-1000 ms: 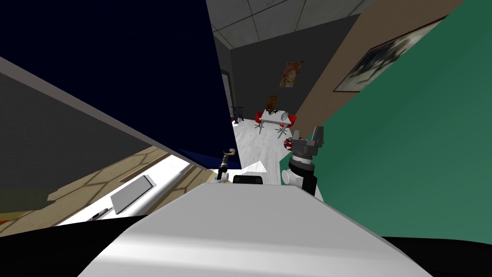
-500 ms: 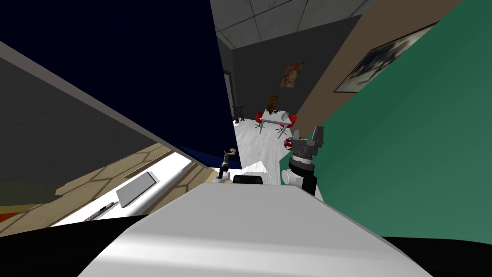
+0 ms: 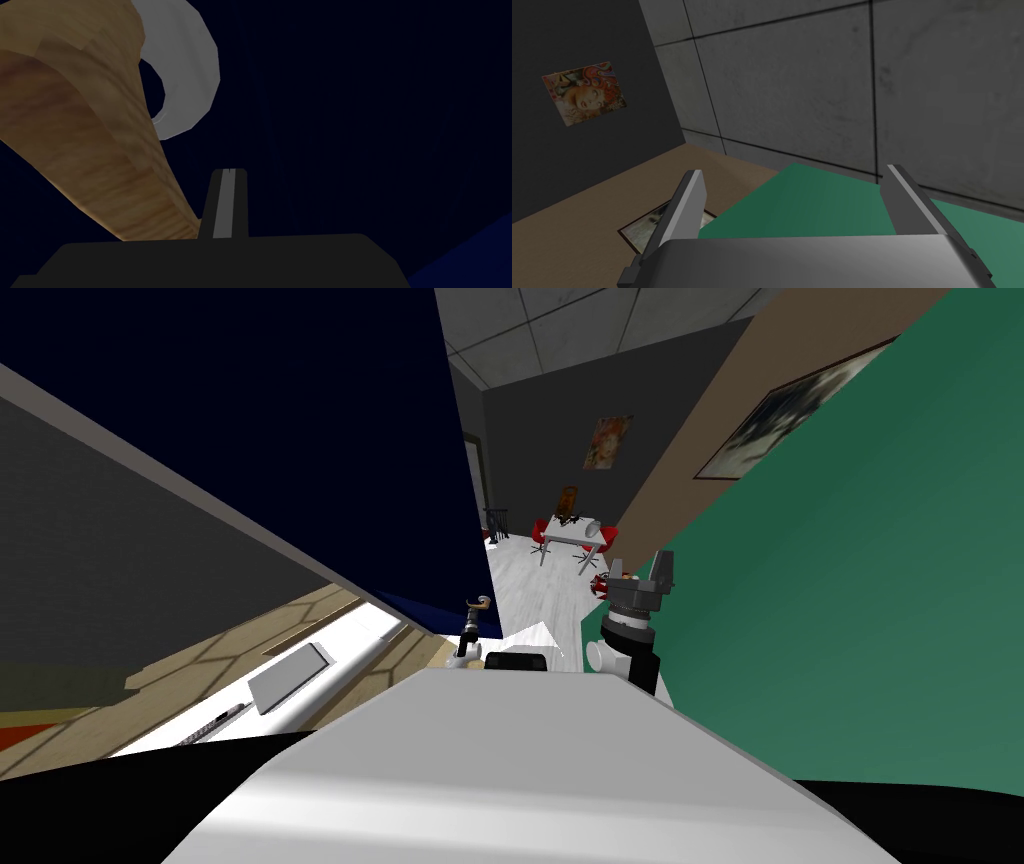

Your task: Push the door open

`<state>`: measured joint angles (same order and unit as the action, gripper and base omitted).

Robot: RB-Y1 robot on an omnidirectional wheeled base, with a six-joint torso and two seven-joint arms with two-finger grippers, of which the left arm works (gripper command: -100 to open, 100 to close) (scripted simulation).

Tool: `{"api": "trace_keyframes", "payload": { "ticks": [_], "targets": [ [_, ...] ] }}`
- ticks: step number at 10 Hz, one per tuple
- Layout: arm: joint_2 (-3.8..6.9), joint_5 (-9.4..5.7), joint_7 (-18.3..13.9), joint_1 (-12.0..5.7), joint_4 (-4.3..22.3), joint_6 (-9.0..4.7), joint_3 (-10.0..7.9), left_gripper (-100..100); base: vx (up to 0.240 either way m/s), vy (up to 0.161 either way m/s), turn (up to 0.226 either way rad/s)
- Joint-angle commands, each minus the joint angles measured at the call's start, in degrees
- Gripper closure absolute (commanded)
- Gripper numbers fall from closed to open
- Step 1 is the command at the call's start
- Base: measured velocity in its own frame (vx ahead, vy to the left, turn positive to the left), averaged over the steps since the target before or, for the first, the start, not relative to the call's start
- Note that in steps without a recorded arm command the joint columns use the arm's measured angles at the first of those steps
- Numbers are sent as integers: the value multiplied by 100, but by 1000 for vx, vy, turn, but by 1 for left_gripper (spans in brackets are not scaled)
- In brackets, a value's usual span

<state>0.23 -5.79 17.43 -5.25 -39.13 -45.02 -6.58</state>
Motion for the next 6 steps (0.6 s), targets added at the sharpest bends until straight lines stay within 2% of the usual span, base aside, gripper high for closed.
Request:
{"api": "trace_keyframes", "payload": {
  "ticks": [1, 2, 3, 4, 6],
  "targets": [
    [-127, -74, -252, -114, -3, -45, 89, -100, -69, -9, 21],
    [-162, -129, -394, -149, 19, -40, 109, -100, -68, -3, 18],
    [-162, -129, -394, -149, 19, -40, 109, -100, -47, -2, 20],
    [-222, -220, -628, -206, 56, -32, 141, -100, -54, -8, 10],
    [-222, -220, -628, -206, 56, -32, 141, -100, -29, 1, -4]
  ]
}}
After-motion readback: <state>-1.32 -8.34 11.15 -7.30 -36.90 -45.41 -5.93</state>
